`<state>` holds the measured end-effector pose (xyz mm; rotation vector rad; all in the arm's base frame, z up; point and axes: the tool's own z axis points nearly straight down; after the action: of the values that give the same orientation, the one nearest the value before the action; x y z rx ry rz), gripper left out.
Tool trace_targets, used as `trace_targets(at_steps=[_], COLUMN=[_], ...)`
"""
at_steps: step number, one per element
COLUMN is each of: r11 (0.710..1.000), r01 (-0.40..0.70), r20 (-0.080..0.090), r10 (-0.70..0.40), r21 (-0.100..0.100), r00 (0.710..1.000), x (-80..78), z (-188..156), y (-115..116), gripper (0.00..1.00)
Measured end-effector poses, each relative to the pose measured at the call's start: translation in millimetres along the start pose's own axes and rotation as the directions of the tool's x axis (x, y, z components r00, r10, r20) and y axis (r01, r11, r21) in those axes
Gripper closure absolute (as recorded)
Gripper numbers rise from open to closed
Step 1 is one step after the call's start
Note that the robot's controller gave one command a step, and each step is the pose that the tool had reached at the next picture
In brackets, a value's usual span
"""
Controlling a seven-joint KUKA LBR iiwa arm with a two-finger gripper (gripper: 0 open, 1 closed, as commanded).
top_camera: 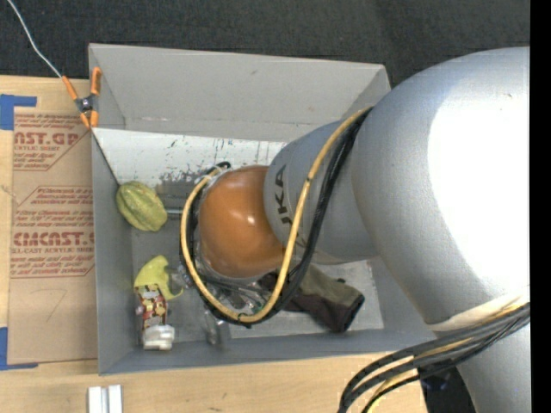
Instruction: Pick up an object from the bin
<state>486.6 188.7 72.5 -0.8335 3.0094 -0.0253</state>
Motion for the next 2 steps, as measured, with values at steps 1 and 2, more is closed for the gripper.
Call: trace_targets(at_steps=[1, 2], r11=[1.000, 0.999], r01=[-0.001, 0.052], r20=[0.000, 0.000], r10=[0.001, -0.052], r21=[0.000, 0.000], r00=[1.000, 0.999], x=[0.1, -22.5], z=[0.0, 3.4], y=[-0.4, -18.4], gripper=[0.00, 0.00])
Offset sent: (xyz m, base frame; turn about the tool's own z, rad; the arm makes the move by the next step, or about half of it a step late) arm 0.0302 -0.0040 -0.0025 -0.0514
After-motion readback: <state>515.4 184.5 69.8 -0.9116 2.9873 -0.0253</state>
